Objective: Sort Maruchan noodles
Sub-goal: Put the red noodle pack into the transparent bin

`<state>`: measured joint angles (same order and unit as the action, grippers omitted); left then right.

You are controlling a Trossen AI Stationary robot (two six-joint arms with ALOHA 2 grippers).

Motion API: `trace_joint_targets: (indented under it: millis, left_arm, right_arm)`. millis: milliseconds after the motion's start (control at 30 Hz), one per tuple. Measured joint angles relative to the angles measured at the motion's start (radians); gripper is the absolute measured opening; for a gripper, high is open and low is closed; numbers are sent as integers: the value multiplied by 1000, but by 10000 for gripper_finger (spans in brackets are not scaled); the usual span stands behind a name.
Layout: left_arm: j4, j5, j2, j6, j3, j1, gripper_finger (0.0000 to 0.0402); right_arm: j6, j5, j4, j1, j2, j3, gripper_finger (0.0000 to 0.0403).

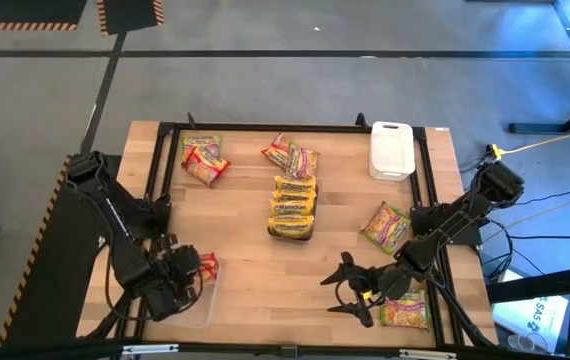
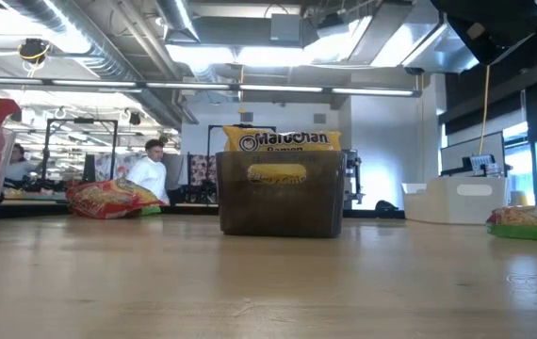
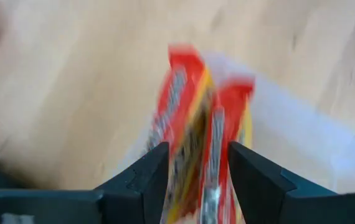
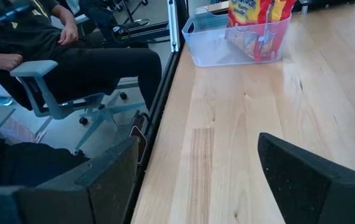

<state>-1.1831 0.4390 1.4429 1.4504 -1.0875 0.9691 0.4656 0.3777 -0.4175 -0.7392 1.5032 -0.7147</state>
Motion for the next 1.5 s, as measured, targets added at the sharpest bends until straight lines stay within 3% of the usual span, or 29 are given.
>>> trace_joint_targets:
  millis: [267,400,500,633,767,867,933,1133,1267,1367,1500]
  left_arm:
    - [155,268,0,-17,-41,-99,158]
    - [366,416,5,-128,-40,-151,158]
    - [602,451,31,-308,-30,-197,158]
    - [908,373,102,-593,-28,-253,158]
    - [1162,154,211,-832,-28,-301,158]
    - [1294,18,290,-938,-27,-332,158]
    - [1353,3,328,-966,-27,-352,158]
    - [1314,66,348,-985,-26,-429,158]
    - [1192,71,230,-993,-28,-480,158]
    - [991,93,110,-944,-28,-530,156]
    - [626,178,-28,-759,-27,-628,138]
  right_arm:
    - [0,56,0,0,0,0,308]
    - [0,51,1,0,0,0,308]
    - [5,42,18,0,-2,0,308]
    - [57,54,143,0,-52,0,308]
    - [131,108,342,0,-144,-1,296]
    - [164,163,454,17,-203,-1,273]
    - [168,169,497,39,-220,-1,254]
    - [110,162,602,123,-222,-1,197]
    - [36,162,675,187,-223,-1,164]
    - [-14,162,715,232,-223,-1,144]
    - [-29,181,730,280,-223,9,125]
